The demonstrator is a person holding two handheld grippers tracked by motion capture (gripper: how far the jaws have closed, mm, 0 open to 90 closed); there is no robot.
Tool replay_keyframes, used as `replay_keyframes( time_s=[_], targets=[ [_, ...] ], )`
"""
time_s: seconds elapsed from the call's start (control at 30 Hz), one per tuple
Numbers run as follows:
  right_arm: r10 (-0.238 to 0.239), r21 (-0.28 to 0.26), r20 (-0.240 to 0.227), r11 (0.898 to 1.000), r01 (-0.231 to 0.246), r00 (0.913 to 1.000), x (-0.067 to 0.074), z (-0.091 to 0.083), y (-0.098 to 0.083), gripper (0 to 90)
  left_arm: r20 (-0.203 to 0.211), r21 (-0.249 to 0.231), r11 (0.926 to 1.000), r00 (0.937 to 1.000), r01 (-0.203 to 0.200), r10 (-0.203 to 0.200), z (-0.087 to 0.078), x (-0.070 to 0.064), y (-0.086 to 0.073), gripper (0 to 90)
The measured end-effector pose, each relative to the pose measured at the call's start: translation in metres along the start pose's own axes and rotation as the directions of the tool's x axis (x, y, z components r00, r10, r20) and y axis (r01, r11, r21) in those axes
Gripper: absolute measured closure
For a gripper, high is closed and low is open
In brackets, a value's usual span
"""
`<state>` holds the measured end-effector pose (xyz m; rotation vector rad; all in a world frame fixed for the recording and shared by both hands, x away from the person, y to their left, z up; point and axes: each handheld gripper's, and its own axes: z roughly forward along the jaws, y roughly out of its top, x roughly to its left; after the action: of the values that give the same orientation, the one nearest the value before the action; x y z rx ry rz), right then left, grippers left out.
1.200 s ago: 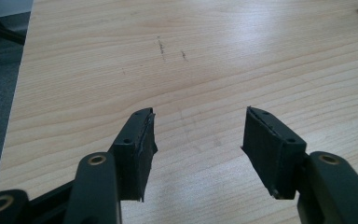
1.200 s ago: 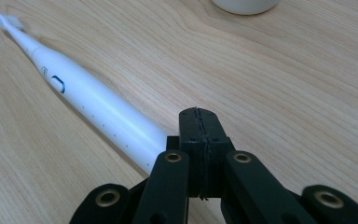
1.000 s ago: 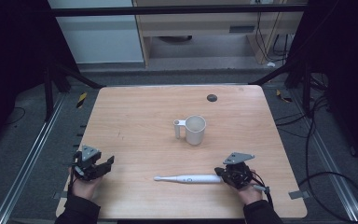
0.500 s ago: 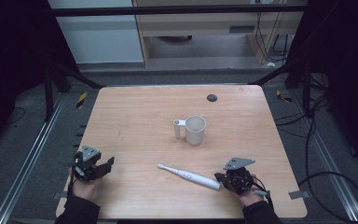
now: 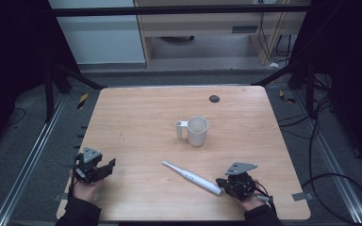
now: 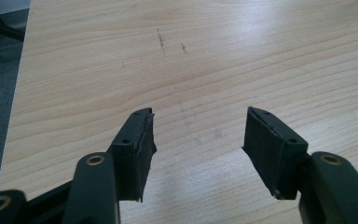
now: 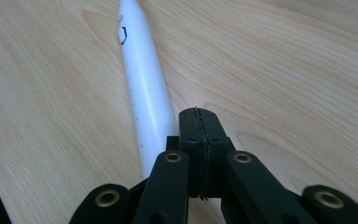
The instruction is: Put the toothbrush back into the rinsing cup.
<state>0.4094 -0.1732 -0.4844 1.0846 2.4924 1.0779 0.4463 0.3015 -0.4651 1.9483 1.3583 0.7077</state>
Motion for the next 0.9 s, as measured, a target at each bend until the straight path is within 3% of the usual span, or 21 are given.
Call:
replay_keyframes(
  time_s=[0.63, 0.9],
  targets=[
    [-0.005, 0.008, -0.021, 1.0, 0.005, 0.9998, 0.013, 0.0, -0.004, 89.6, 0.004, 0.005, 1.0, 1.0, 0.003, -0.003, 0.0, 0.0, 0.0, 41.3],
    [0.007, -0.018, 0.01, 1.0, -0.007, 0.9999, 0.009, -0.005, 0.002, 86.6, 0.003, 0.006, 1.0, 1.0, 0.003, -0.003, 0.002, 0.001, 0.0, 41.0]
  ],
)
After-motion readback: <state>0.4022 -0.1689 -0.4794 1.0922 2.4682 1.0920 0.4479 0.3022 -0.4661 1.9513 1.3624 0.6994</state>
